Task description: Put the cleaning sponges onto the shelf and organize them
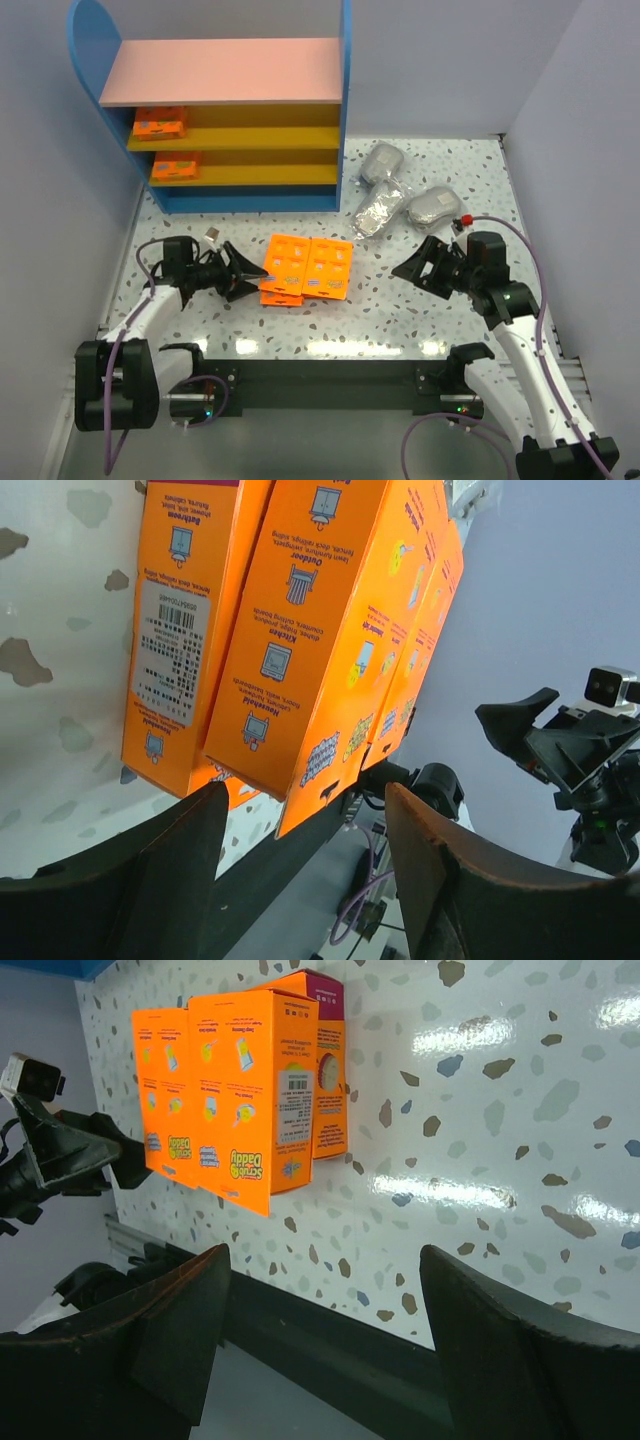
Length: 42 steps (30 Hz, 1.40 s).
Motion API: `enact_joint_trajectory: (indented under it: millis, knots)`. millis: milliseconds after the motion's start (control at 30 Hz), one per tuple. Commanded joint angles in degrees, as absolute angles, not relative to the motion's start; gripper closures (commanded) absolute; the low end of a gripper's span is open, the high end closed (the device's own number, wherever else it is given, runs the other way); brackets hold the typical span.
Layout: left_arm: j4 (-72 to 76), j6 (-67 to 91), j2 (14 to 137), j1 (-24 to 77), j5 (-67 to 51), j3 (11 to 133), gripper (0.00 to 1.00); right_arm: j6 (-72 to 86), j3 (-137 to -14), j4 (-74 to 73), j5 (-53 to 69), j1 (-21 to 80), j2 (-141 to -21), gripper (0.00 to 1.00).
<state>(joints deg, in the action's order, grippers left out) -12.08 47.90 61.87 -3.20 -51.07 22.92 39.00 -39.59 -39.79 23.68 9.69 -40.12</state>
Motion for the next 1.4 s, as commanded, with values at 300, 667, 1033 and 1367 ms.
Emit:
enact_joint_trajectory:
  millis: [300, 667, 1033, 1367]
  knots:
    - [2.54, 54.23, 66.27, -0.09, -47.64, 20.66, 0.46, 39.64, -38.5, -37.44, 25.05, 9.67, -40.17, 0.24]
    - [2.99, 54.58, 65.3, 0.97, -48.08, 20.04, 0.92, 39.99, -38.32, -36.21, 25.49, 9.67, -40.96, 0.27]
    - [-4.83, 55.98, 57.15, 0.97, -45.97, 20.57, 0.59, 39.73, -37.79, -37.62, 24.96, 9.67, -39.55, 0.26]
    - [-6.95, 62.03, 51.33, 1.4, -42.54, 16.97, 0.43, 39.82, -37.44, -36.91, 25.4, 9.67, -39.9, 0.26]
